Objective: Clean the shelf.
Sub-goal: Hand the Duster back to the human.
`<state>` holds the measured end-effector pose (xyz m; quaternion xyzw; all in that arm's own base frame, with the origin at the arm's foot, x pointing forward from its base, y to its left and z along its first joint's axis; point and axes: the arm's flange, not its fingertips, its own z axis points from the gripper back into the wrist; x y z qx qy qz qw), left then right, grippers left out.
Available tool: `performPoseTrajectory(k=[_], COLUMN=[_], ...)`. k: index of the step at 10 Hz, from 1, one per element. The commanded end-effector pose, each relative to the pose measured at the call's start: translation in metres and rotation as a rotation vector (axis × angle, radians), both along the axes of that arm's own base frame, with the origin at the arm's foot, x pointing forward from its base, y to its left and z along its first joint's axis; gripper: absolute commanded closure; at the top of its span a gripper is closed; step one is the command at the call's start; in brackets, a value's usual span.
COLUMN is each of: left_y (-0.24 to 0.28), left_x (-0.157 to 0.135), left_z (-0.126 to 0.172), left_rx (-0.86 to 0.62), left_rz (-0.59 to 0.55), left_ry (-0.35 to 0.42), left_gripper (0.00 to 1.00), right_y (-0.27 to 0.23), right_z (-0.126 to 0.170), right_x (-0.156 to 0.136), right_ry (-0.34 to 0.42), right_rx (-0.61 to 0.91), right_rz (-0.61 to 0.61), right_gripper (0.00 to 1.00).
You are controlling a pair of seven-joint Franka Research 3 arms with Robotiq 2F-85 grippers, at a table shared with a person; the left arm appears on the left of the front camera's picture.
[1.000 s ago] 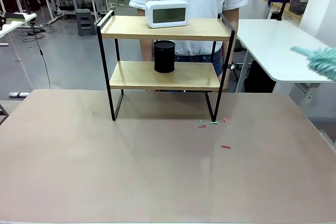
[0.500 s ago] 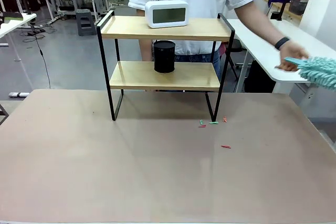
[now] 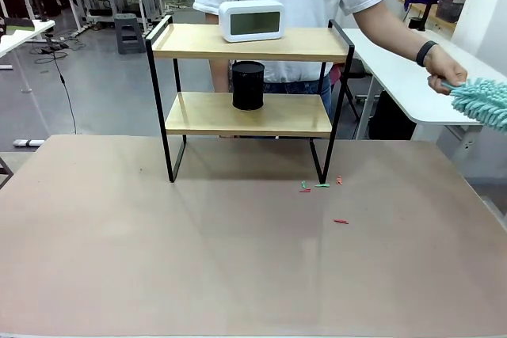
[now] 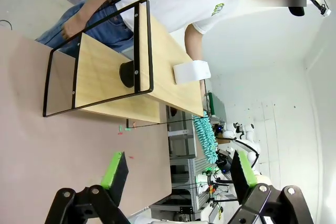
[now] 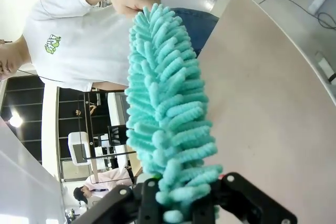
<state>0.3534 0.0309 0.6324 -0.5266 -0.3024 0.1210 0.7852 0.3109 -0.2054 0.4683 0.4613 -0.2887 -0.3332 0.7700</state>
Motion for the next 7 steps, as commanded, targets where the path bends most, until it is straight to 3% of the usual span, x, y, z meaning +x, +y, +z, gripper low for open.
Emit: performPoseTrajectory(k=[1, 3, 4, 5, 6, 7], left_y=[0.0004, 0.0004, 0.0004, 0.0004, 0.0004, 0.0004], left_x=[-0.0013, -0.0013, -0.0013, -0.0013, -0.0013, -0.0013], left_z=[0.0005, 0.0005, 0.0005, 0.0005, 0.0005, 0.0005], left_rx=[0.007, 0.007, 0.007, 0.007, 0.007, 0.007], left_rz=[0.003, 0.003, 0.003, 0.003, 0.003, 0.003], left_ry=[-0.004, -0.004, -0.004, -0.004, -0.004, -0.004], left_gripper=[0.00, 0.00, 0.00, 0.00, 0.00, 0.00], right_y=[0.0004, 0.0004, 0.0005, 0.0031, 0.0053, 0.0062], right_z=[-0.0010, -0.0010, 0.0000, 0.0019, 0.0036, 0.0066], right_x=[-0.0026, -0.0026, 0.0003, -0.0009, -0.0009, -0.0018], right_ry=[-0.003, -0.003, 0.000, -0.014, -0.021, -0.029], right_rx=[-0.004, -0.004, 0.000, -0.004, -0.003, -0.005], right_rz=[0.000, 0.000, 0.002, 0.028, 0.043, 0.054], right_gripper=[1.00, 1.00, 0.84, 0.28, 0.28, 0.00])
